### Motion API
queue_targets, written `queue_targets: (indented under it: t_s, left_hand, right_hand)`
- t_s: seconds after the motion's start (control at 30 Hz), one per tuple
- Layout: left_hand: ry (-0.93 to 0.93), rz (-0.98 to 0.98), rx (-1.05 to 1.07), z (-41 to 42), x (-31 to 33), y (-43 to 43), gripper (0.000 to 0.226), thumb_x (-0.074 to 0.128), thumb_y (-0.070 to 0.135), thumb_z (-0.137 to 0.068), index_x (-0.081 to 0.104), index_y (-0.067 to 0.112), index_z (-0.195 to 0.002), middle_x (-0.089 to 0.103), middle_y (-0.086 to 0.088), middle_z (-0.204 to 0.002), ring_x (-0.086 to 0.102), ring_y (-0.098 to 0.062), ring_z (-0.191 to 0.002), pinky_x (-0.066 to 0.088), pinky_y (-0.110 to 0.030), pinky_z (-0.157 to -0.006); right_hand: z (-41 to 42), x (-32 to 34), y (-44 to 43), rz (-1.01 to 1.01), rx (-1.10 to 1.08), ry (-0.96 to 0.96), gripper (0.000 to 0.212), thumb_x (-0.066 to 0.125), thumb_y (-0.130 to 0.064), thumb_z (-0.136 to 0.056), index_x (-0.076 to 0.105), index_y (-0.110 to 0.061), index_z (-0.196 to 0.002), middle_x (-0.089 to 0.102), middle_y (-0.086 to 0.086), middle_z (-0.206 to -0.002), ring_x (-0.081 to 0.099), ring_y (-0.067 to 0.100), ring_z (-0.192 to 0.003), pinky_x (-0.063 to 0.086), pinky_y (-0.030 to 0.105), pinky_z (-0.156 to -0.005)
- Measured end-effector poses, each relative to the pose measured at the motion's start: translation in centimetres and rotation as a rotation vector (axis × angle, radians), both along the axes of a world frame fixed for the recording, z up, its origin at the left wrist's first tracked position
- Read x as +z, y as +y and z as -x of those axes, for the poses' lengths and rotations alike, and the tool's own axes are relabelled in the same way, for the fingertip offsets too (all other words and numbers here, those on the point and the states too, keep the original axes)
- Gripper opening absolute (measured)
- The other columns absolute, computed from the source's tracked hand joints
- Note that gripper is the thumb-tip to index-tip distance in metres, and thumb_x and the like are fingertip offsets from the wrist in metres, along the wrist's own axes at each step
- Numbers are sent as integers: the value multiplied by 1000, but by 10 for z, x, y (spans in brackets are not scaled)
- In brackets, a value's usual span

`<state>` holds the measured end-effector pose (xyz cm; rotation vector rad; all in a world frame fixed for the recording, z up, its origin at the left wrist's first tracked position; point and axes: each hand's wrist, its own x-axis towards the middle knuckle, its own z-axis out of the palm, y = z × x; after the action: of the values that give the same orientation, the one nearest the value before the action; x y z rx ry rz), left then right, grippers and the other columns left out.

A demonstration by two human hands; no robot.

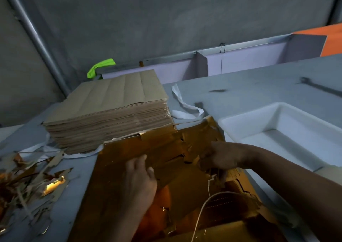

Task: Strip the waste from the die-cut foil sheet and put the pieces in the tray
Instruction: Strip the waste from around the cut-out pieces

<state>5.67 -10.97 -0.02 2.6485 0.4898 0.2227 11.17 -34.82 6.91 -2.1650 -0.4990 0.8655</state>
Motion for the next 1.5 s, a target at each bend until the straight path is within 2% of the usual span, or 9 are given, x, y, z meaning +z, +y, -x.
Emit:
queue_targets:
  t_s: [0.1,0.27,0.43,0.6,0.77,0.83,0.97,1.23,1.5]
  left_hand:
    - [67,-161,-37,5,-16,-6,50,33,47,-101,25,37,-149,27,5,-154,32,-18,-139,28,-40,-117]
    - [80,-213,-61,6,-21,-5,48,25,50,-102,28,38,-148,28,3,-153,27,-18,-142,18,-42,-121]
    - [91,-228,-62,6,-21,-6,49,25,51,-101,27,37,-148,29,3,-152,27,-18,-141,19,-41,-120]
    - [83,-238,-61,6,-21,-6,49,26,52,-101,28,37,-147,31,3,-150,29,-18,-141,21,-40,-118]
    - [92,-227,-61,4,-20,-6,48,25,52,-101,28,37,-147,32,4,-149,29,-17,-140,20,-40,-118]
    - [86,-226,-66,4,-20,-7,48,24,52,-101,29,37,-147,32,4,-148,29,-18,-139,20,-40,-118]
    - [72,-241,-75,5,-20,-6,46,24,51,-101,30,36,-145,34,4,-146,32,-17,-137,22,-39,-116]
    - [63,-228,-76,5,-23,-5,45,25,51,-101,31,36,-144,34,2,-145,32,-19,-136,22,-41,-116]
    - [32,-231,-72,5,-25,-4,45,26,51,-100,33,35,-141,36,-2,-144,34,-23,-135,23,-44,-116]
  right_hand:
    - [1,1,0,-15,15,6,23,54,-16,-99,64,-13,-79,69,-3,-72,70,15,-67,57,24,-58]
    - [0,1,0,4,45,4,20,56,-15,-98,64,-14,-80,68,1,-78,68,18,-71,58,25,-61]
    - [0,1,0,-1,63,11,15,56,-12,-97,64,-12,-84,67,0,-78,67,13,-66,58,25,-61]
    - [-3,1,-1,-39,72,57,23,51,-2,-93,63,-3,-112,67,7,-86,68,13,-61,56,23,-57]
    - [-2,1,-3,-26,153,192,16,52,-3,-92,58,-16,-99,67,1,-74,69,14,-61,56,22,-55]
    - [-2,1,-4,-35,167,210,18,53,-4,-93,58,-15,-107,69,0,-72,69,15,-62,57,23,-56]
    - [-3,1,-3,-21,175,209,31,59,-6,-95,54,-22,-120,70,12,-94,70,17,-66,58,24,-58]
    - [-2,0,-3,-30,154,215,32,54,-2,-93,57,-18,-120,71,5,-86,70,18,-66,58,25,-57]
    - [1,-1,-2,10,132,197,34,58,1,-92,56,-15,-121,66,20,-109,71,22,-73,58,25,-57]
